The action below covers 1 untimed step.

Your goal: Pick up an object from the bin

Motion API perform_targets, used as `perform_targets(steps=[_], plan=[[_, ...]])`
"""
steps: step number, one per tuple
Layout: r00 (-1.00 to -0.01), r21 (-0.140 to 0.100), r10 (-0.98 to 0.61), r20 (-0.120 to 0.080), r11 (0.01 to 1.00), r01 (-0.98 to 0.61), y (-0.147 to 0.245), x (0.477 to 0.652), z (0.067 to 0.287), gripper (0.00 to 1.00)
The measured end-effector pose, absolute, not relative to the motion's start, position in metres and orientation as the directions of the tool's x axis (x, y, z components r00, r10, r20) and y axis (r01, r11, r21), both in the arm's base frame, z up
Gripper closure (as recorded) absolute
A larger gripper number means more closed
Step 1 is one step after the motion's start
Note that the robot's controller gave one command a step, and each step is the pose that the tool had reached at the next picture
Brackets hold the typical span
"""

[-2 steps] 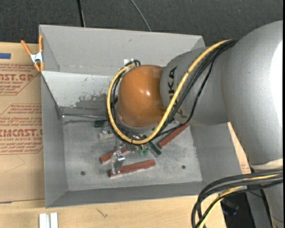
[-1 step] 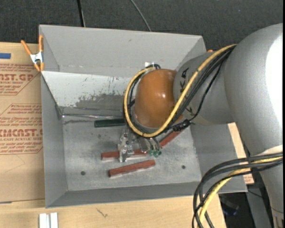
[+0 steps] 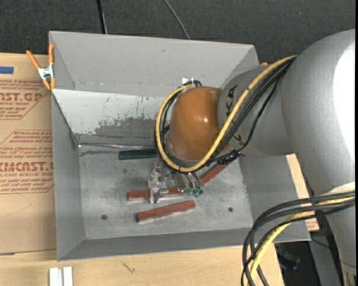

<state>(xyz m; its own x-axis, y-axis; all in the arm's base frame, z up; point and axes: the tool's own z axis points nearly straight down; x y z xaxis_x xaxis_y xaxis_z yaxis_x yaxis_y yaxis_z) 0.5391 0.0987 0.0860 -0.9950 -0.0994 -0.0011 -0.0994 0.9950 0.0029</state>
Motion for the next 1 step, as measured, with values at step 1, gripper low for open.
perform_targets(steps=[1], plan=[[-0.994, 0.001, -0.106, -0.002, 0.994, -0.106, 0.0976, 0.5378, 0.2103, 1.00]])
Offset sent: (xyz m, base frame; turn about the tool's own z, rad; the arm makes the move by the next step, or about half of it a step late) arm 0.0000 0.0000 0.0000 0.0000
